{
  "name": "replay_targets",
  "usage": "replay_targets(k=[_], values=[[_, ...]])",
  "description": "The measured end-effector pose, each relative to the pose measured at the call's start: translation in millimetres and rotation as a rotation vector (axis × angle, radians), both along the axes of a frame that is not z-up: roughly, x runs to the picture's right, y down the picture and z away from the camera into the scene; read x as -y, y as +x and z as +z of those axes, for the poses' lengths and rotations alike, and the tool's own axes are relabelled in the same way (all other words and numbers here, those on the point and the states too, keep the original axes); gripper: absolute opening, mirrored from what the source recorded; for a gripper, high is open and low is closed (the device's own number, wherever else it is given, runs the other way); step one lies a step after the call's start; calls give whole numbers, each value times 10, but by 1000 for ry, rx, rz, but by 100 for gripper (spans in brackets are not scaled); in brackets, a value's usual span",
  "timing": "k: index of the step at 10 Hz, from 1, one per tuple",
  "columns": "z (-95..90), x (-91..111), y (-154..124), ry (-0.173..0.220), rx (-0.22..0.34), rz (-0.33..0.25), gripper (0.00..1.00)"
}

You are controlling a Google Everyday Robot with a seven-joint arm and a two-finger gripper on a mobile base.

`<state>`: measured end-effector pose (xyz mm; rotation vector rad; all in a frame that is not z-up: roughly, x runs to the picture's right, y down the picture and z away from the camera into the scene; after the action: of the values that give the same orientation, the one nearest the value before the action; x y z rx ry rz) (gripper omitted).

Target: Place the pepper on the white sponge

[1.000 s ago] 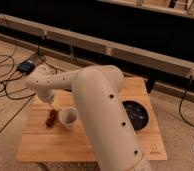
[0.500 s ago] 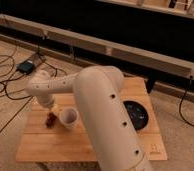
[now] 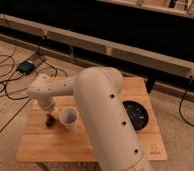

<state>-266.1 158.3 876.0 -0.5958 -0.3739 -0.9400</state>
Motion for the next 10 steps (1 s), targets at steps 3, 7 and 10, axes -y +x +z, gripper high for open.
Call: replay_targets(k=[3, 7, 10], values=[[-1, 44, -11, 3, -1, 12, 18], [-35, 506, 87, 52, -23, 58, 0], [44, 985, 532, 102, -107, 122, 0]])
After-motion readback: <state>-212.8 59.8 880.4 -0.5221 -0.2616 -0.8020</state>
